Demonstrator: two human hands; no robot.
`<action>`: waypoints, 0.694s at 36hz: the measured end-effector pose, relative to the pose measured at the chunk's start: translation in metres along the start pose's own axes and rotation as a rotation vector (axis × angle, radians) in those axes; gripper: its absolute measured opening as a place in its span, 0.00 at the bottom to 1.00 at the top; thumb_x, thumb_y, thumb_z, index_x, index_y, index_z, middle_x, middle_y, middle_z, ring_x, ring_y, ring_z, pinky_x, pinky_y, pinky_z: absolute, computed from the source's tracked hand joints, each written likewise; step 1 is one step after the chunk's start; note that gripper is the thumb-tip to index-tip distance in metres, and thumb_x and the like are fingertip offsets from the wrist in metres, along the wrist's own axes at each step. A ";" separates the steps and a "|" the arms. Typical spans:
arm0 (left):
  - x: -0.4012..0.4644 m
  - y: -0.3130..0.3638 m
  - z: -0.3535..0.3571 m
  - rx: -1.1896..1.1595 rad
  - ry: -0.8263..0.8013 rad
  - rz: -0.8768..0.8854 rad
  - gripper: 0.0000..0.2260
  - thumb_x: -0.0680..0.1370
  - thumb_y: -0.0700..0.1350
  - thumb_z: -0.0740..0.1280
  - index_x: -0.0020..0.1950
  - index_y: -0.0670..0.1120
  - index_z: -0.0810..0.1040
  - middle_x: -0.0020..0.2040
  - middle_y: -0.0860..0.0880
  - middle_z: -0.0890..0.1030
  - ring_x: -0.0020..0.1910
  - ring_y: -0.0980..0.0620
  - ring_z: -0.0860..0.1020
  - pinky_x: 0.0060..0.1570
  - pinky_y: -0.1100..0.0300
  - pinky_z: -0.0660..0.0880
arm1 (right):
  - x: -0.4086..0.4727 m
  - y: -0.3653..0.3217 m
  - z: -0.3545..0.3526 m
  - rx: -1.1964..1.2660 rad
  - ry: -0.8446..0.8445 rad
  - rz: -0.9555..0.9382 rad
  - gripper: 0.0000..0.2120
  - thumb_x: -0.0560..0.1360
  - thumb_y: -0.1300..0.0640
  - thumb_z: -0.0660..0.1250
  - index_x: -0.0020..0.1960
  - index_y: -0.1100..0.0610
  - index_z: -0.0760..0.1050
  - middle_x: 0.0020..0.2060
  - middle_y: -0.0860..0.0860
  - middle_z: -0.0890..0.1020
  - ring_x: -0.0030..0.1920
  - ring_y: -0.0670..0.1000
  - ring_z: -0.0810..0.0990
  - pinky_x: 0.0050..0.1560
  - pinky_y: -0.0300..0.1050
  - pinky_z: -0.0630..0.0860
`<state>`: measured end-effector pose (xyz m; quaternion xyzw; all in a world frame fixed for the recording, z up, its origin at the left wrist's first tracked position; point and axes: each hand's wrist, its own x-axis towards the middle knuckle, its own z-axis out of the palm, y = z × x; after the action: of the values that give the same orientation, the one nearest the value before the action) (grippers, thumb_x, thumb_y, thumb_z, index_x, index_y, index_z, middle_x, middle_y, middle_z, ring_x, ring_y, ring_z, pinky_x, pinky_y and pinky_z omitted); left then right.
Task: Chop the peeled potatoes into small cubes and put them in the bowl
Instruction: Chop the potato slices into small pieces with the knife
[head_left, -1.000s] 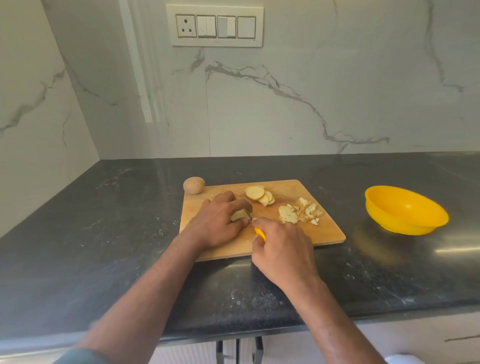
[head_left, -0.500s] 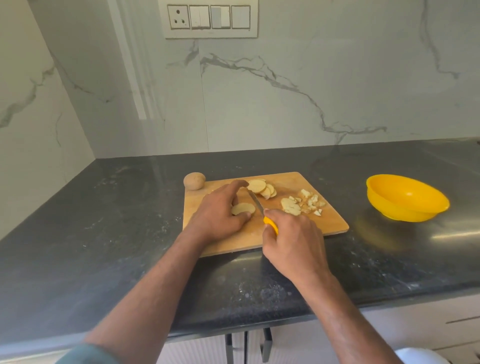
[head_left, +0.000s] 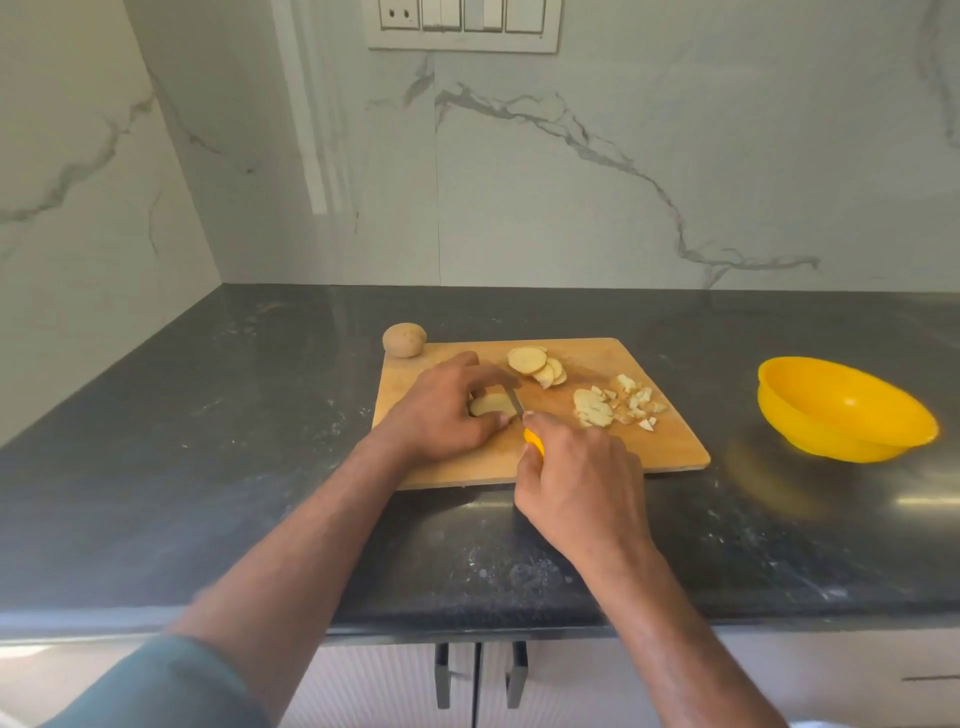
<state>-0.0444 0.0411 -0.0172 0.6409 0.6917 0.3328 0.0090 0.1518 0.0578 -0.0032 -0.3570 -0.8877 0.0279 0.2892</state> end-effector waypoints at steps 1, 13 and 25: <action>0.000 0.001 0.000 0.001 -0.006 0.002 0.21 0.71 0.55 0.70 0.64 0.57 0.81 0.44 0.57 0.72 0.41 0.63 0.73 0.47 0.58 0.73 | 0.000 0.000 0.000 0.003 -0.003 0.002 0.18 0.80 0.52 0.63 0.68 0.48 0.76 0.41 0.48 0.84 0.35 0.47 0.71 0.35 0.39 0.64; 0.000 0.004 -0.001 0.045 -0.040 0.000 0.18 0.73 0.56 0.67 0.62 0.58 0.81 0.43 0.56 0.70 0.41 0.57 0.72 0.50 0.49 0.75 | 0.001 -0.002 0.002 -0.025 -0.003 -0.016 0.16 0.79 0.53 0.64 0.66 0.50 0.78 0.38 0.48 0.83 0.34 0.47 0.68 0.29 0.35 0.56; 0.003 0.003 -0.002 0.043 -0.070 -0.035 0.16 0.72 0.56 0.66 0.58 0.58 0.83 0.43 0.54 0.70 0.42 0.58 0.71 0.53 0.45 0.74 | 0.002 -0.003 -0.003 0.021 -0.061 -0.062 0.17 0.82 0.52 0.60 0.70 0.49 0.73 0.41 0.46 0.82 0.36 0.46 0.70 0.32 0.35 0.59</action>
<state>-0.0430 0.0429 -0.0128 0.6398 0.7091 0.2951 0.0252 0.1503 0.0562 0.0015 -0.3251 -0.9065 0.0388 0.2667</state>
